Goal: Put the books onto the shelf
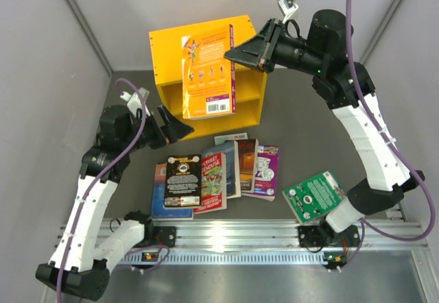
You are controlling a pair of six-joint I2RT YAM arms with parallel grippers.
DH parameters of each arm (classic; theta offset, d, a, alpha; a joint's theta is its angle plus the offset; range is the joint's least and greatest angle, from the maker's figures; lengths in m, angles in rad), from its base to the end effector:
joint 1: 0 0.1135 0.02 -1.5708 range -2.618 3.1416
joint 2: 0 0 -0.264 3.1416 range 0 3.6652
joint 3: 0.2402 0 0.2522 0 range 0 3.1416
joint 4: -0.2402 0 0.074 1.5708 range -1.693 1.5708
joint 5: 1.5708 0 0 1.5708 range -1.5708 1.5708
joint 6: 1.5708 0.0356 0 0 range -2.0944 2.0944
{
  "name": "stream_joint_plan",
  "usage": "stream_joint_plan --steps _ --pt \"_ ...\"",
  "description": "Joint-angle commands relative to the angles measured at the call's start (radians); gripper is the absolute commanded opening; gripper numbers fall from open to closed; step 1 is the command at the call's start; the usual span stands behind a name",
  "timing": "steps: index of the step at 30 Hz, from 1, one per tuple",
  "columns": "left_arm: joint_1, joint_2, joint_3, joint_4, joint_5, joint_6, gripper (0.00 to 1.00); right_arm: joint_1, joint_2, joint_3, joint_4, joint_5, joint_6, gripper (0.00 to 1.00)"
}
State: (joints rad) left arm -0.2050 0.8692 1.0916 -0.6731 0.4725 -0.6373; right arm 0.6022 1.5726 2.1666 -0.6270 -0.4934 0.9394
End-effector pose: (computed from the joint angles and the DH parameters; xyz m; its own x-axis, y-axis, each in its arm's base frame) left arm 0.1636 -0.0506 0.3817 -0.6893 -0.3978 -0.6055 0.2143 0.6864 -0.6949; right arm 0.2337 0.1811 0.5608 -0.7336 0.3584 -0.5773 -0.5028 0.2852 0.8160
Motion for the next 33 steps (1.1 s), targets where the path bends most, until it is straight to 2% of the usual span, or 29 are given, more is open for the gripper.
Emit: stream_joint_plan --steps 1,8,9,13,21,28,30,33 --pt "-0.002 0.019 0.051 0.200 0.110 -0.088 0.99 0.013 -0.013 -0.022 0.292 -0.103 0.090 0.00" --pt "-0.001 -0.013 0.085 0.345 0.250 -0.162 0.99 -0.016 -0.155 -0.238 0.300 -0.060 0.070 0.00" --pt "-0.001 -0.028 0.068 0.412 0.271 -0.204 0.99 -0.019 -0.166 -0.272 0.302 -0.059 0.068 0.00" --pt "-0.001 -0.050 0.010 0.608 0.368 -0.340 0.99 -0.025 -0.209 -0.326 0.299 -0.040 0.058 0.00" --pt "-0.001 -0.061 -0.027 0.702 0.439 -0.409 0.99 -0.047 -0.250 -0.372 0.294 -0.036 0.059 0.00" --pt "-0.001 -0.090 0.037 0.425 0.410 -0.237 0.99 -0.076 -0.278 -0.393 0.268 -0.036 0.053 0.00" --pt "-0.001 -0.108 0.044 0.323 0.353 -0.181 0.99 -0.079 -0.284 -0.402 0.245 -0.020 0.038 0.00" --pt "-0.001 -0.137 0.042 0.252 0.266 -0.133 0.99 -0.081 -0.306 -0.445 0.225 -0.011 0.030 0.00"
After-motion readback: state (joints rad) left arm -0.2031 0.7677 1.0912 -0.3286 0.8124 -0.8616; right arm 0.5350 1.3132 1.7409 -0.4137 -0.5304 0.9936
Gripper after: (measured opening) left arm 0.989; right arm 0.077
